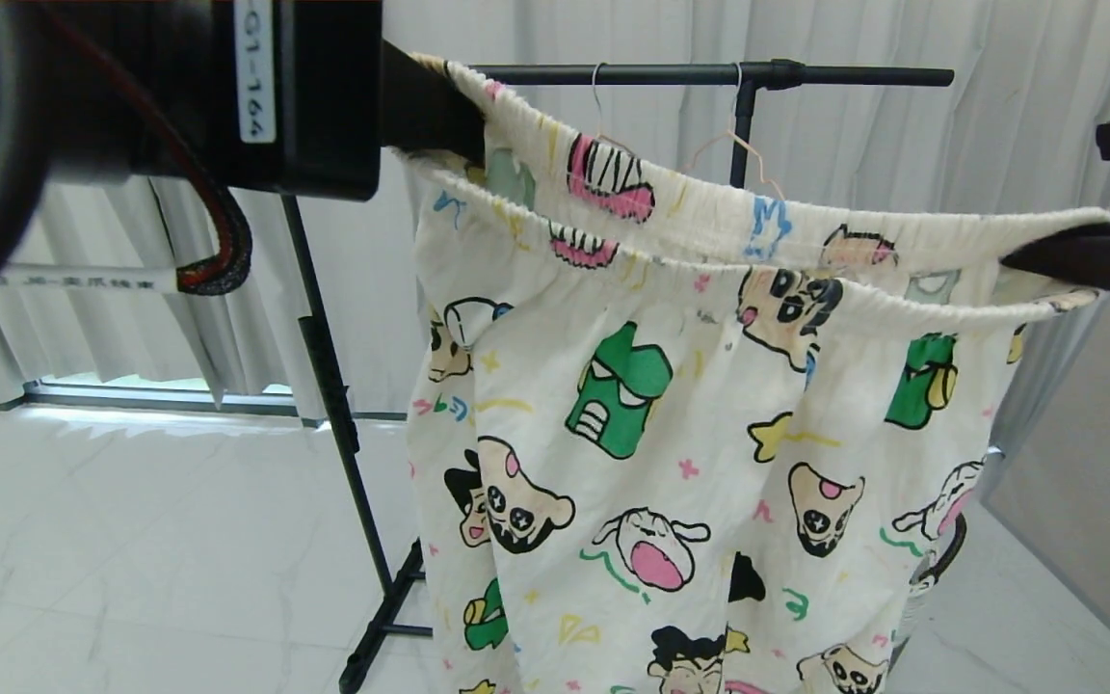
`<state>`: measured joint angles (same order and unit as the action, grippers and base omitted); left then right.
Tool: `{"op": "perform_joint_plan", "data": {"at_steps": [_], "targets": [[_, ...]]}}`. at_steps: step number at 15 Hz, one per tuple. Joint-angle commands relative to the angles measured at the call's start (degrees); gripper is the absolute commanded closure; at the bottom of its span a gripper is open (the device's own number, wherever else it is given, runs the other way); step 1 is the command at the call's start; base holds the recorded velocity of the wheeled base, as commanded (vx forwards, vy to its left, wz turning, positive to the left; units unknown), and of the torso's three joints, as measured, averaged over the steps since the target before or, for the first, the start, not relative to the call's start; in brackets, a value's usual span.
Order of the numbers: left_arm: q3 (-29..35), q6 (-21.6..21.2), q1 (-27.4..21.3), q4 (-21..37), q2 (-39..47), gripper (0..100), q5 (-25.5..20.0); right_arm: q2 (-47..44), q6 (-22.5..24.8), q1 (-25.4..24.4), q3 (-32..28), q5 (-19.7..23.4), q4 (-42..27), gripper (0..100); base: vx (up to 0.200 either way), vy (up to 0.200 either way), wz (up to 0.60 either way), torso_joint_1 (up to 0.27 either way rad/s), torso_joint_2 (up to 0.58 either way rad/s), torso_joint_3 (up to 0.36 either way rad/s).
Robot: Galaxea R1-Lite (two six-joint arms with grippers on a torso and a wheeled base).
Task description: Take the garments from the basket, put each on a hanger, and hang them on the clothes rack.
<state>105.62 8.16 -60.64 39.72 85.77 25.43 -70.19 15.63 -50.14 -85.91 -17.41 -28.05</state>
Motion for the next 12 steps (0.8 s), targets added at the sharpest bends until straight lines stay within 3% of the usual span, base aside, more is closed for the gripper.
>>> {"op": "perform_joint_plan", "data": {"at_steps": [1, 4, 9, 11, 12], "targets": [[-1.4, 0.0, 1.0, 0.0, 0.2, 100, 1.4, 2.1, 0.0, 0.0, 1.7, 1.3, 0.1, 0, 0.0, 0.0, 0.0, 0.0, 0.0, 0.0], [-5.4, 0.1, 3.3, 0.0, 0.3, 100, 5.9, 5.2, 0.0, 0.0, 3.0, 5.1, 0.0, 0, 0.0, 0.0, 0.0, 0.0, 0.0, 0.0], [-6.7, 0.2, 3.4, 0.0, -0.2, 100, 6.1, 7.0, -0.6, 1.6, 5.5, 4.7, 0.0, 0, 0.0, 0.0, 0.0, 0.0, 0.0, 0.0], [-11.7, 0.2, 5.2, 0.0, -3.2, 100, 7.1, 7.0, -0.6, 12.3, 7.9, 3.2, -0.3, 0, 0.0, 0.0, 0.0, 0.0, 0.0, 0.0], [-17.0, 0.1, 6.8, 0.0, -6.5, 100, 7.0, 6.8, -0.5, 18.6, 9.5, 1.9, -0.3, 0, 0.0, 0.0, 0.0, 0.0, 0.0, 0.0]]}}
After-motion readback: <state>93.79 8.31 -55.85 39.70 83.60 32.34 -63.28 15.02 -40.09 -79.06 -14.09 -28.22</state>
